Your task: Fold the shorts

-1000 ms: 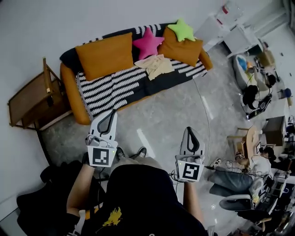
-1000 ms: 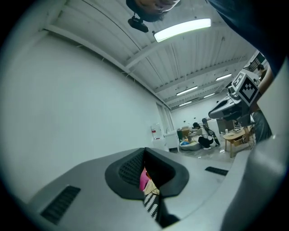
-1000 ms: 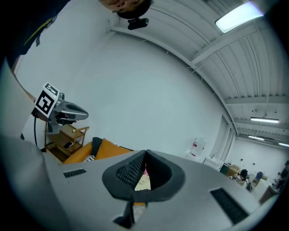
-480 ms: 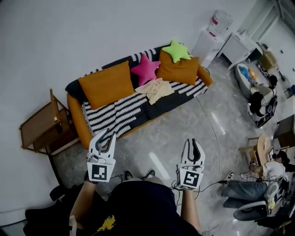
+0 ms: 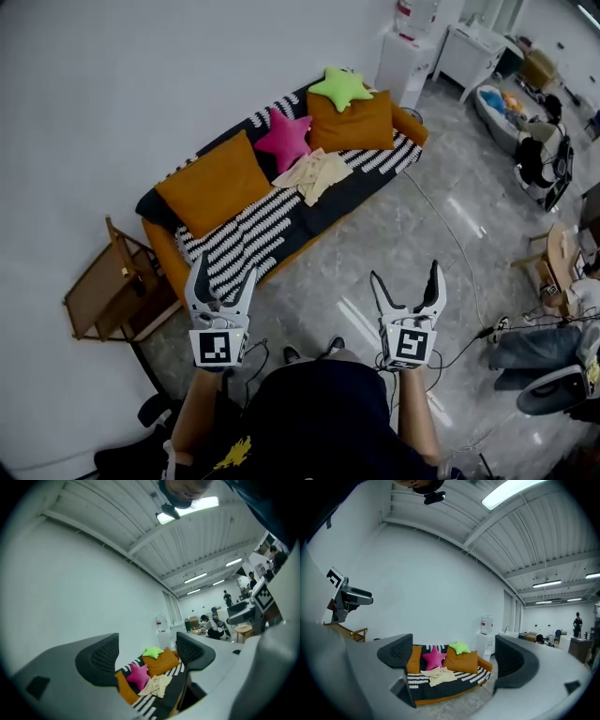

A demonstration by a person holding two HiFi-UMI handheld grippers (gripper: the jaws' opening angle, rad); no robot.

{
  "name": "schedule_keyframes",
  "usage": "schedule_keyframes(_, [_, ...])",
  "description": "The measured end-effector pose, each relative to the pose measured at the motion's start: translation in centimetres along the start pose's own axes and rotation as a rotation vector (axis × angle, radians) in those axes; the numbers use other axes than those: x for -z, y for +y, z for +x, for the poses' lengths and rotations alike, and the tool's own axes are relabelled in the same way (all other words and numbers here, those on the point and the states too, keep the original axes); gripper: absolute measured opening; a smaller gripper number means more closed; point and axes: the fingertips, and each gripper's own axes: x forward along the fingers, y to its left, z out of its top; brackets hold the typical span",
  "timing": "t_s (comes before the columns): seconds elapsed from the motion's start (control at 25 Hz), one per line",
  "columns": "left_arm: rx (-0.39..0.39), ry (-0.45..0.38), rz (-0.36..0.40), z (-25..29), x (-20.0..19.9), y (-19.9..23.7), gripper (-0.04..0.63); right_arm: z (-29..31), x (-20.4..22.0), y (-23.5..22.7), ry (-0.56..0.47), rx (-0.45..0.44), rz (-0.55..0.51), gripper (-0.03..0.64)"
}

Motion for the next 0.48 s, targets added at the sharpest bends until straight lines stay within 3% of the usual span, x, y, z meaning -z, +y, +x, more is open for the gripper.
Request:
schedule_keyframes(0.08, [0.038, 0.036, -0.006, 0.8, 1.0, -1.3, 0.388, 0.1, 0.5, -0.9, -0.021, 0.008, 0.020, 0.579])
schedule_keyframes(0.2, [0.057, 0.080, 0.026, 1.8, 1.9, -3.8, 0.390, -0.2, 2.5, -2.2, 0.018, -0.021, 0.015, 0.580])
schedule_keyframes(0.48, [0.005, 0.064, -0.012, 3.8, 0.3, -8.1, 0.387, 0.6, 6.0, -6.4, 0.081, -0.085, 0.068, 0.579])
